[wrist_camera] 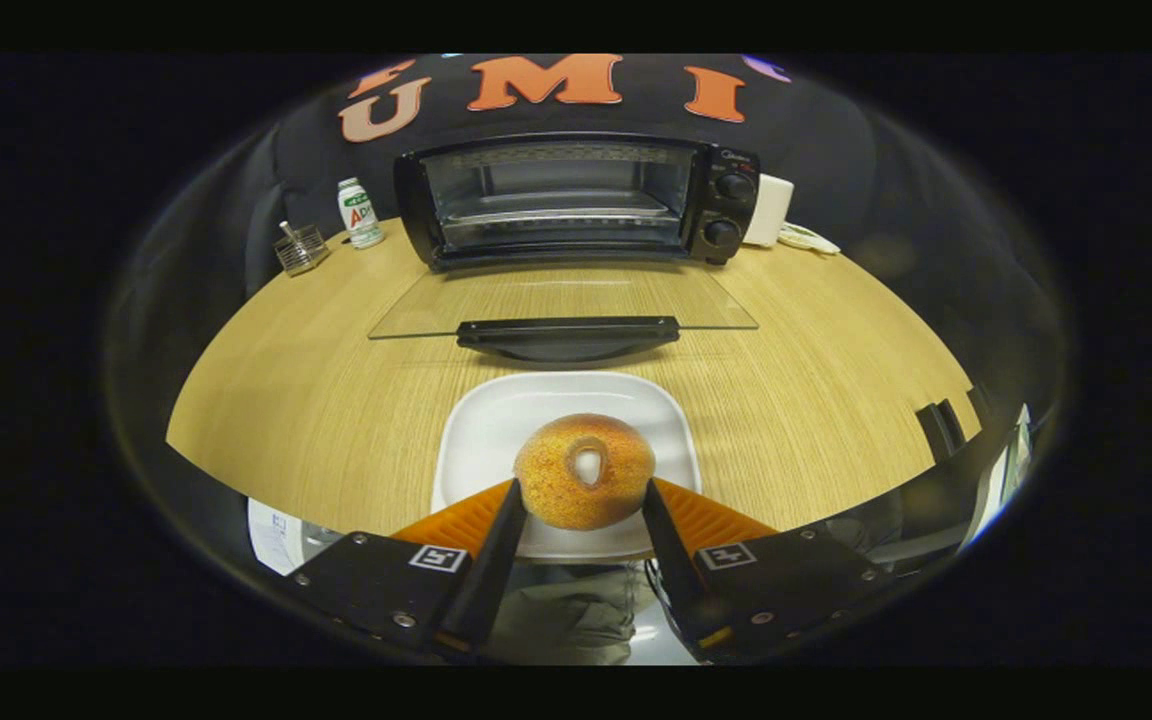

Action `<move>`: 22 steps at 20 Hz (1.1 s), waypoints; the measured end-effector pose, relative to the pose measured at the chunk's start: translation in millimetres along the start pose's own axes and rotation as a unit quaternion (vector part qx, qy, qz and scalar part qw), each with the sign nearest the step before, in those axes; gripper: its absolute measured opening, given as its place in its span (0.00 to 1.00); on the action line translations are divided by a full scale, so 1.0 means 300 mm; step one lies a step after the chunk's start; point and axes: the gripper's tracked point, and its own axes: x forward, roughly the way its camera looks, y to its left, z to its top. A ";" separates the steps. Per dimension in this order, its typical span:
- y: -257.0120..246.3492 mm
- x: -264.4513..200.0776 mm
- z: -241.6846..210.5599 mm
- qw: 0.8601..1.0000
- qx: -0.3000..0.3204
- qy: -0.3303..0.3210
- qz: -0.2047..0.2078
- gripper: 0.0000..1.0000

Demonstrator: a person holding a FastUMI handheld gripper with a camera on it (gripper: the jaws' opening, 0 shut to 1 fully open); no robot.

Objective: Open the toaster oven, put the food inside, and close the toaster oven door.

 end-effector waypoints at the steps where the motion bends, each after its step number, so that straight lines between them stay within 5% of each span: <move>1: 0.008 -0.012 0.025 1.000 0.000 -0.007 0.003 0.66; 9: 0.029 -0.084 0.292 0.997 -0.020 -0.069 0.013 0.62; 22: 0.088 0.106 0.652 0.992 -0.046 -0.113 0.026 0.62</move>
